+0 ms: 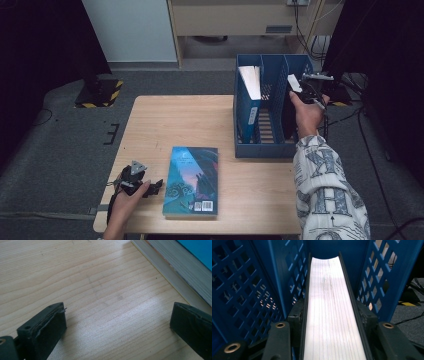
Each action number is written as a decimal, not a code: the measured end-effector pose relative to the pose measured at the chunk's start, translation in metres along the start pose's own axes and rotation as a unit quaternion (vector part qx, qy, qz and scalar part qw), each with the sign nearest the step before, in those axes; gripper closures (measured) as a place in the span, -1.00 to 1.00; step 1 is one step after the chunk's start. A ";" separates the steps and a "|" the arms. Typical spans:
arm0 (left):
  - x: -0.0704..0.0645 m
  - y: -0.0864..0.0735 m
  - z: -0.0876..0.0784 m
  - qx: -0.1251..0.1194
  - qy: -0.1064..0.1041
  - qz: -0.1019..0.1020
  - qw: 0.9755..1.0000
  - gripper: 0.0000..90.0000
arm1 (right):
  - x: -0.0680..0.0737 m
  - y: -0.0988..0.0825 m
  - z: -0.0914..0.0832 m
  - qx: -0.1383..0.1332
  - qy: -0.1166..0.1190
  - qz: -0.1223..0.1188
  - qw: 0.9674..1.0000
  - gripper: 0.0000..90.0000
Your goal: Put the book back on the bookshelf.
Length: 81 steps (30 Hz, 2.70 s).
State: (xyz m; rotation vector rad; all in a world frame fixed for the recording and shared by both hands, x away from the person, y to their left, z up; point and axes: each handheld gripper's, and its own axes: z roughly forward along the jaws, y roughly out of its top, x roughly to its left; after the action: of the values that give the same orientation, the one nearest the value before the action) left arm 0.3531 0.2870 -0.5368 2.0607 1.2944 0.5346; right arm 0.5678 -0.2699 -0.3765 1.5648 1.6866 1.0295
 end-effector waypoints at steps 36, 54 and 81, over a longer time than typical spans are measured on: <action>0.000 0.000 0.000 0.003 0.001 0.002 1.000 -1.00 | -0.007 -0.003 -0.031 -0.019 0.047 0.025 0.998 -0.67; 0.000 0.000 0.000 0.002 0.001 0.002 1.000 -1.00 | -0.011 -0.019 -0.059 -0.036 0.079 0.034 0.996 -0.76; -0.002 0.000 0.000 0.003 0.001 0.002 1.000 -1.00 | 0.027 -0.104 -0.101 -0.038 0.120 -0.034 0.991 -0.77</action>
State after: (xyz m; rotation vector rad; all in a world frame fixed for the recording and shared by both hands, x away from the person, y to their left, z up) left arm 0.3528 0.2855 -0.5365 2.0687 1.2949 0.5357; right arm 0.4259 -0.2570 -0.4122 1.3703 1.8225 1.2727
